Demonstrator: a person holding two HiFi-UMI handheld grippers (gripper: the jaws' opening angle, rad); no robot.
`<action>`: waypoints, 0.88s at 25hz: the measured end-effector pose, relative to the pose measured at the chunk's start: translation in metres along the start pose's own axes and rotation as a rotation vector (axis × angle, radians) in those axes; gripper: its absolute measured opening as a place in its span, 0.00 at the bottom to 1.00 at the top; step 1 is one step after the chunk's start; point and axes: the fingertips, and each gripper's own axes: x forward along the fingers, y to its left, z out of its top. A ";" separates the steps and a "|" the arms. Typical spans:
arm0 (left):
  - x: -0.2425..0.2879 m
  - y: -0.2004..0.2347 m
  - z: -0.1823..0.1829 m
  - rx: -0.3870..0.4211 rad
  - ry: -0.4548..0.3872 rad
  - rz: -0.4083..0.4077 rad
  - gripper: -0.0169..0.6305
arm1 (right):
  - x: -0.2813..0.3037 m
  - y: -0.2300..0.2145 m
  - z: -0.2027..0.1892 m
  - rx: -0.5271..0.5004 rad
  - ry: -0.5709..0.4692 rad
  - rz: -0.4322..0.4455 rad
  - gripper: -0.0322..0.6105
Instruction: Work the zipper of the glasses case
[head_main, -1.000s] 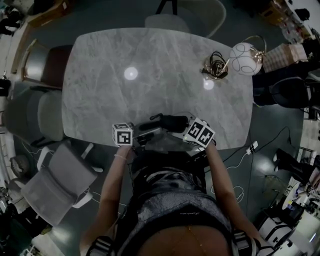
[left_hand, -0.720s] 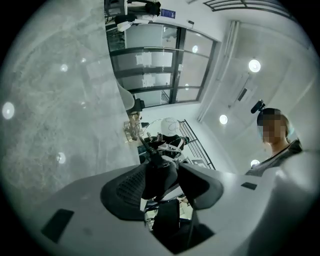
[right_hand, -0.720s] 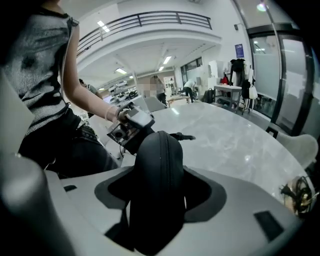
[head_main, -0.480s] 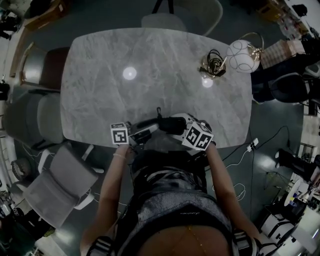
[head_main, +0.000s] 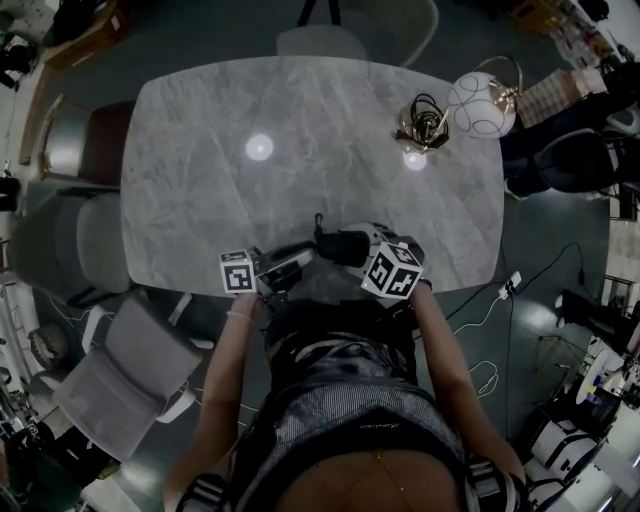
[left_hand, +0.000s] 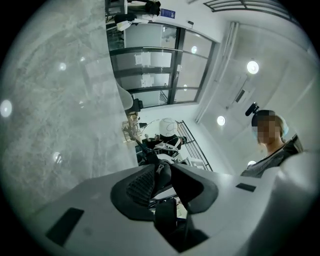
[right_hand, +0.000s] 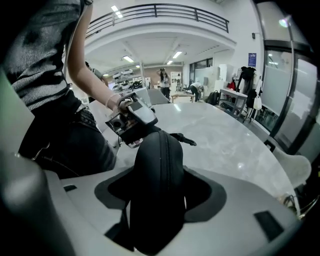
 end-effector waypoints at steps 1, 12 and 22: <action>-0.001 -0.001 0.002 -0.022 -0.026 -0.022 0.18 | 0.001 0.000 -0.001 -0.006 0.004 -0.001 0.54; -0.005 0.010 0.000 -0.014 -0.035 0.020 0.13 | 0.007 0.006 -0.010 -0.022 0.049 0.001 0.54; 0.001 0.018 -0.019 0.093 0.102 0.122 0.22 | 0.007 0.001 -0.010 -0.023 0.084 -0.027 0.54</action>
